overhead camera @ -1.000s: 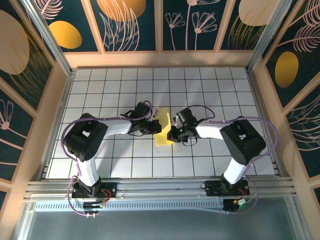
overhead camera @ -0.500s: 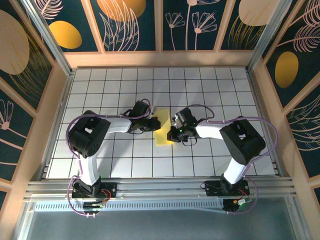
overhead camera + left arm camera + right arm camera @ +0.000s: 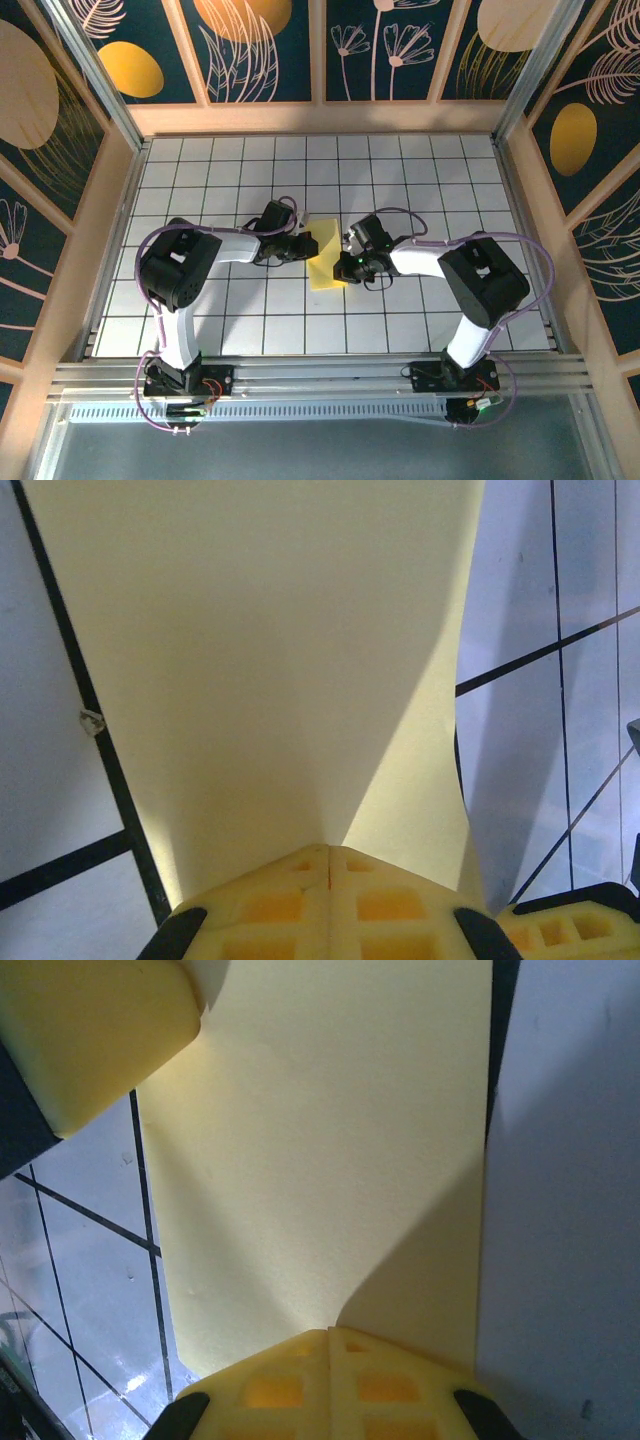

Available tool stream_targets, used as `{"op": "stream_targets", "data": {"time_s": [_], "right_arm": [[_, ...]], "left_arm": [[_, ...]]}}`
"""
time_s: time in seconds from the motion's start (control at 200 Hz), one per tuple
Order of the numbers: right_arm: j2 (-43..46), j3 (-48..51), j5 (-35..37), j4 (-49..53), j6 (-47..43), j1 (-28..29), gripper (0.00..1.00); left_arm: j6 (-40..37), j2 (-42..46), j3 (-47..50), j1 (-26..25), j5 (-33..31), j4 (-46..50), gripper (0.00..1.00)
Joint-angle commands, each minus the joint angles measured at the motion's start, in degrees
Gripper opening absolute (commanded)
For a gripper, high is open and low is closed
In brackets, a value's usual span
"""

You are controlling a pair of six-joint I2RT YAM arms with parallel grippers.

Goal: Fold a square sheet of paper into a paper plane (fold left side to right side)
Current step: First fold the square sheet of paper in half at the center of the table.

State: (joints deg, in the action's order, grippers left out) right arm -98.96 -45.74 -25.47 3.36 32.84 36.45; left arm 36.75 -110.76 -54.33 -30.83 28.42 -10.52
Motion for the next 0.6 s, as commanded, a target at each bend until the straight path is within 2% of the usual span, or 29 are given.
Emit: {"op": "stream_targets", "data": {"time_s": [0.0,0.59], "right_arm": [[-4.18,2.49,9.2,7.33,-1.73,-0.08,0.0],[-3.36,3.82,8.73,6.24,-1.29,-0.3,0.0]], "left_arm": [[-0.01,-2.22,0.32,2.19,-3.28,-0.61,0.0],[-1.34,-6.06,-4.99,10.42,-1.99,-2.13,0.0]]}}
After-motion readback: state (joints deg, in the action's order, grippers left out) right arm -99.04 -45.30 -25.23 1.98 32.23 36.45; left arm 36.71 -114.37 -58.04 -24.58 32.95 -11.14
